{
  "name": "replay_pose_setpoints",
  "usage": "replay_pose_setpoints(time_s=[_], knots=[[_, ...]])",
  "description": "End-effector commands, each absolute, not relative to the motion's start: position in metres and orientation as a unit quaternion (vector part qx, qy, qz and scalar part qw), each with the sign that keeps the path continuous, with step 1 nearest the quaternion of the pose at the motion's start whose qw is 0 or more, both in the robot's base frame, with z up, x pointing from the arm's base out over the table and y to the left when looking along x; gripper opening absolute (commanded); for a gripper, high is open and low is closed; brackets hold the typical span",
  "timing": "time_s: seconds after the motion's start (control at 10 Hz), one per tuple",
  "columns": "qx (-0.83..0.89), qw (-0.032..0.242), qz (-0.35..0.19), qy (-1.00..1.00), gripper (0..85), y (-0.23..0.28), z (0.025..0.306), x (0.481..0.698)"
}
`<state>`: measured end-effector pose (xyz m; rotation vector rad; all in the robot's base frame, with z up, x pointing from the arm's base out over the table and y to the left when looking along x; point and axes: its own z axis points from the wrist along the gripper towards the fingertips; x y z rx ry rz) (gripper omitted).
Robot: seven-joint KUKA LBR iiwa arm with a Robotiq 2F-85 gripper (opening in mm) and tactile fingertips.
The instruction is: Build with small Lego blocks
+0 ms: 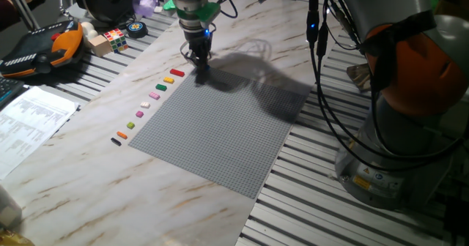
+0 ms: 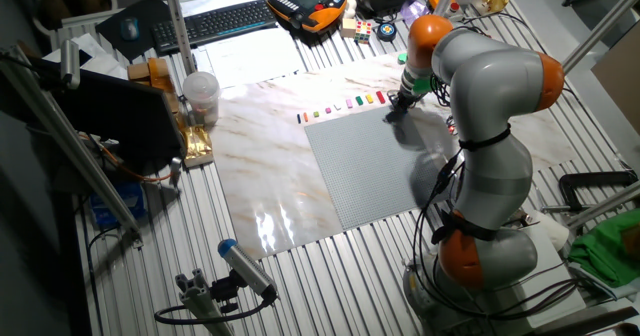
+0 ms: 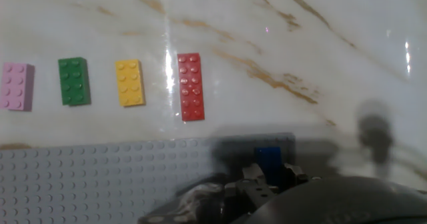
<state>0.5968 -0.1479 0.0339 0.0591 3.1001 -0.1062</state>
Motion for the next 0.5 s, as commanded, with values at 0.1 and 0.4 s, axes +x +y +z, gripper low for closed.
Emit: replay_pose_setpoints(time_s=[0.1,0.4], knots=[[0.018,0.019,-0.035,0.999,0.7,-0.1477,0.0331,0.5972],[0.006,0.019,-0.033,0.999,0.7,-0.1481,0.0305,0.5990]])
